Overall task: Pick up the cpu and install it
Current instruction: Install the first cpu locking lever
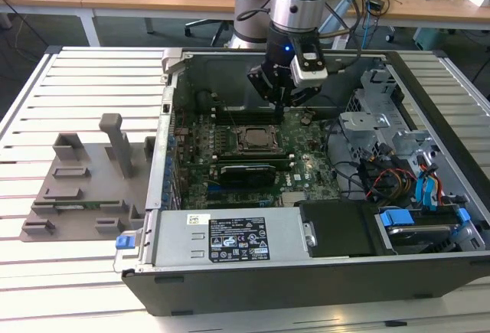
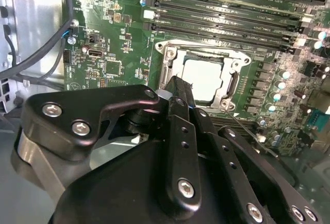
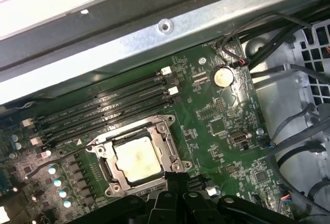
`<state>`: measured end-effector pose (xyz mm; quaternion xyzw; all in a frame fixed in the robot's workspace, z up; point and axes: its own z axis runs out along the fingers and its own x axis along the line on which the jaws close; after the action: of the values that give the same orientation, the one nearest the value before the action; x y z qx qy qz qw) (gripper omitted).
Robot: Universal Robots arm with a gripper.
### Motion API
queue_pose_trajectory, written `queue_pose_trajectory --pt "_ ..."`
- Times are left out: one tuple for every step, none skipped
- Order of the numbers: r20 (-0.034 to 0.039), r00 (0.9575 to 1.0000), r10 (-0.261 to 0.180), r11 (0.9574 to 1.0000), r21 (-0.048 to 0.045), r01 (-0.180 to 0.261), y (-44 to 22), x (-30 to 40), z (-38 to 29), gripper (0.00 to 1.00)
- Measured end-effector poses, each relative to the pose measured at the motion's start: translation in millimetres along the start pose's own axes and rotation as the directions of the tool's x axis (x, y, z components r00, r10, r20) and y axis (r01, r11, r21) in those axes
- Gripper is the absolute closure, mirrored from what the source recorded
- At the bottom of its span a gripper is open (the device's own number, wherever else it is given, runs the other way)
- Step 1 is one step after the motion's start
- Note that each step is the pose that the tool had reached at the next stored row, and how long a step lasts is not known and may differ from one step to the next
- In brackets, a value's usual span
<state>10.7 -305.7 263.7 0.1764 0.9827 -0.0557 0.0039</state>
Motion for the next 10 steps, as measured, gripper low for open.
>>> queue_pose_trajectory --pt "0.0007 1.0000 -0.006 1.0000 -0.0002 0.006 0.0 0.0 0.0 0.89" --pt "0.0012 0.9999 -0.011 0.9999 -0.0002 0.011 0.0 0.0 0.0 0.89" --pt "0.0017 0.9999 -0.016 0.9999 -0.0004 0.016 0.0 0.0 0.0 0.89" --pt "0.0023 0.9998 -0.021 0.9998 -0.0006 0.021 0.0 0.0 0.0 0.89" --pt "0.0032 0.9996 -0.030 0.9996 -0.0008 0.030 0.0 0.0 0.0 0.89" --pt "0.0039 0.9994 -0.036 0.9994 -0.0009 0.036 0.0 0.0 0.0 0.89" --pt "0.0045 0.9991 -0.041 0.9991 -0.0010 0.041 0.0 0.0 0.0 0.89" --pt "0.0055 0.9987 -0.050 0.9987 -0.0012 0.050 0.0 0.0 0.0 0.89" --pt "0.0062 0.9984 -0.057 0.9984 -0.0014 0.057 0.0 0.0 0.0 0.89" --pt "0.0069 0.9980 -0.063 0.9980 -0.0015 0.063 0.0 0.0 0.0 0.89"
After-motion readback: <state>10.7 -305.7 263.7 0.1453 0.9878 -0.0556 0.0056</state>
